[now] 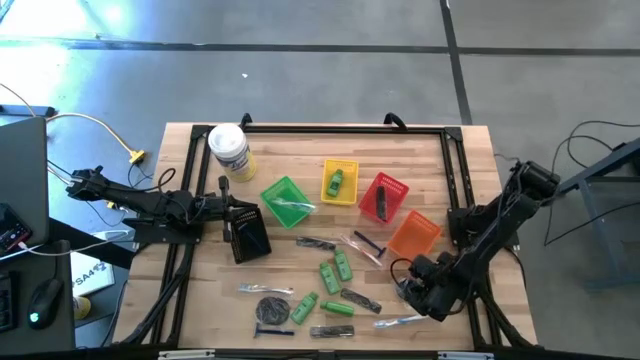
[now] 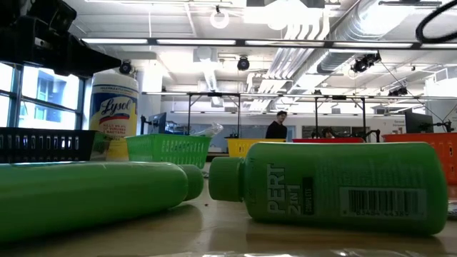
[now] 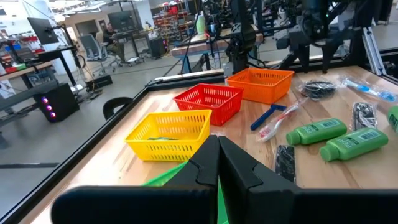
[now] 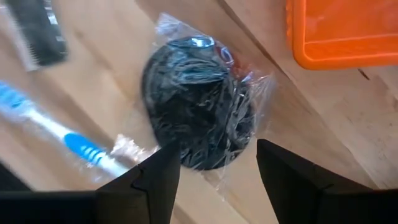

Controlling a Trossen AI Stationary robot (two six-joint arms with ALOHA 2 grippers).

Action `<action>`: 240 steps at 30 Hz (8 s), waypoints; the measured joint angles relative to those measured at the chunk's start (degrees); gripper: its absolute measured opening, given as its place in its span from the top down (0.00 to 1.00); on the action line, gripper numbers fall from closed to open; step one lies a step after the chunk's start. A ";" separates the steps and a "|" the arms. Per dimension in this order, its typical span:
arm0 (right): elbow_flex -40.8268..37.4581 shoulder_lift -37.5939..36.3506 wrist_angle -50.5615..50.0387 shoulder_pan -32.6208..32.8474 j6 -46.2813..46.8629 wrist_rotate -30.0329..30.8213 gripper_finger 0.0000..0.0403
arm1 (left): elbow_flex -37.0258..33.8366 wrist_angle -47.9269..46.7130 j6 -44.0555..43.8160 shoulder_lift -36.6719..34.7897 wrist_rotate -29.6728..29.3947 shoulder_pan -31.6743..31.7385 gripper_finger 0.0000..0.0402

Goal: Pick & Place Travel size toiletries

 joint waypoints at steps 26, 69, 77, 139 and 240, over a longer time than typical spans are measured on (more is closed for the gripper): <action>-1.11 5.53 2.79 -0.13 -5.04 1.88 0.50 | 0.00 0.04 -0.02 0.00 0.00 0.01 1.00; -3.32 -23.21 10.67 -6.03 -40.03 25.95 0.99 | 0.00 0.07 -1.10 -0.02 0.02 0.02 1.00; -3.30 -34.88 14.41 -13.88 -61.78 25.08 0.99 | 0.00 0.50 -1.66 -0.02 0.00 0.02 1.00; -37.09 -85.22 35.67 -30.93 -79.54 17.91 0.99 | 0.00 0.39 -1.53 0.00 -0.02 0.01 1.00; 8.74 4.90 -23.88 -46.71 -75.69 -9.05 0.99 | 0.00 0.29 -1.55 -0.02 0.00 0.00 1.00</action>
